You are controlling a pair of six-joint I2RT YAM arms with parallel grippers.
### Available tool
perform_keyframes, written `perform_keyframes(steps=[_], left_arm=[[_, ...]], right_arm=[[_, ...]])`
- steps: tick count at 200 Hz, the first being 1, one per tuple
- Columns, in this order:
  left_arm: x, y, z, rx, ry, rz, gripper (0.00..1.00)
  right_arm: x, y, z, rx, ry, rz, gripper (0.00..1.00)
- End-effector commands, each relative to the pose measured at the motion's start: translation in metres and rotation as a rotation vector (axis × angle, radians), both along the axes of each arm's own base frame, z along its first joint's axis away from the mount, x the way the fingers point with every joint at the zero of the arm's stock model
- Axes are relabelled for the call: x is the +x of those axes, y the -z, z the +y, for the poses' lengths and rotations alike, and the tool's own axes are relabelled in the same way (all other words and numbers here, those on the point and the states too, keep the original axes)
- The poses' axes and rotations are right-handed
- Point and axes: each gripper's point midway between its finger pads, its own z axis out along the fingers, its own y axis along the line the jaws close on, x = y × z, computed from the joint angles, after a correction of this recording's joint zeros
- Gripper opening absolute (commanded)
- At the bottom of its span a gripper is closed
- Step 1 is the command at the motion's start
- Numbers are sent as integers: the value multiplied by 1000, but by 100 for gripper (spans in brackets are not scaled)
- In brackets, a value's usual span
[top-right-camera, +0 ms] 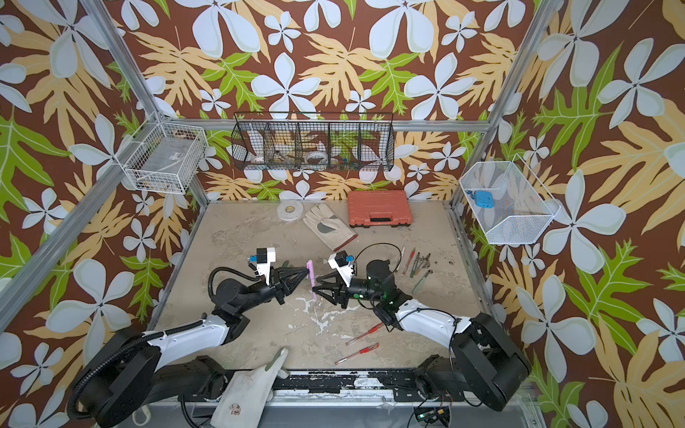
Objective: Remove pen caps from pens
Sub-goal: Rotate the pen.
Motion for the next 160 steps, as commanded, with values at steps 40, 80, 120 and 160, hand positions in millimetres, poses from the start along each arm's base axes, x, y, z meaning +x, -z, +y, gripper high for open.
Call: perform_keyframes(steps=[40, 80, 120, 160], left_arm=[[-18, -17, -4, -30, 70, -74, 0], [-21, -17, -6, -28, 85, -80, 0], [-16, -13, -5, -25, 65, -55, 13], [-3, -7, -4, -5, 8, -9, 56]], right_arm=[[-6, -9, 6, 40, -51, -34, 29], [-9, -16, 6, 60, -60, -49, 13], [-10, -15, 4, 60, -49, -76, 0], [-4, 0, 5, 10, -9, -100, 0]])
